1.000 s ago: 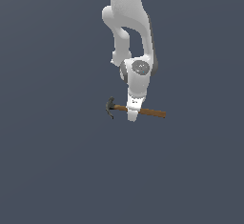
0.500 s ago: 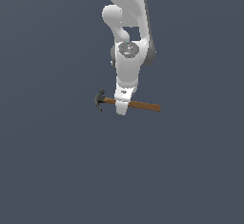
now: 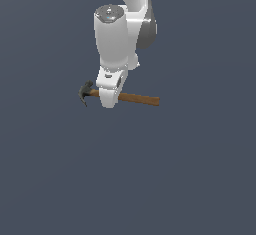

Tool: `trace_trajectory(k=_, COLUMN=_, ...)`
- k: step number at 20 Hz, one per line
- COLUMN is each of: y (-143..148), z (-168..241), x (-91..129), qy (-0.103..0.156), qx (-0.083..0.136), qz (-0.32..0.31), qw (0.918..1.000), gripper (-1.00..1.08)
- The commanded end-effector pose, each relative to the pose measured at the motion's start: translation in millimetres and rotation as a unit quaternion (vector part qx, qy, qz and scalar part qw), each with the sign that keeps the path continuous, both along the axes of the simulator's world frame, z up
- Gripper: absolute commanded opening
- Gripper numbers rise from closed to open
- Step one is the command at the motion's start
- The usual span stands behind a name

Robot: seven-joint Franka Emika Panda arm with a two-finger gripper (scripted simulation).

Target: Pick up the object and move it to a goal position.

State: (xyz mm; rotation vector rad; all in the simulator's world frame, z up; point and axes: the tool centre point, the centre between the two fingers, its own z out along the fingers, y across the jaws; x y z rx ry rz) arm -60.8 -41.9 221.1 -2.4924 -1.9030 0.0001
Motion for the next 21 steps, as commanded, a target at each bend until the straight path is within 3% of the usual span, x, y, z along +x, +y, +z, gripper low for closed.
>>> trace_trajectory(k=1, y=-16, z=27, x=5, qy=-0.001, qx=0.0, qz=0.0, qw=1.0, gripper=-1.0)
trace_trajectory(k=11, y=-61, z=98, x=19, qy=-0.002, qx=-0.002, qz=-0.002, qw=1.0, gripper=-1.0)
trace_trajectory(k=21, y=-75, z=118, x=25, qy=-0.002, qx=-0.002, qz=-0.003, qw=1.0, gripper=-1.0)
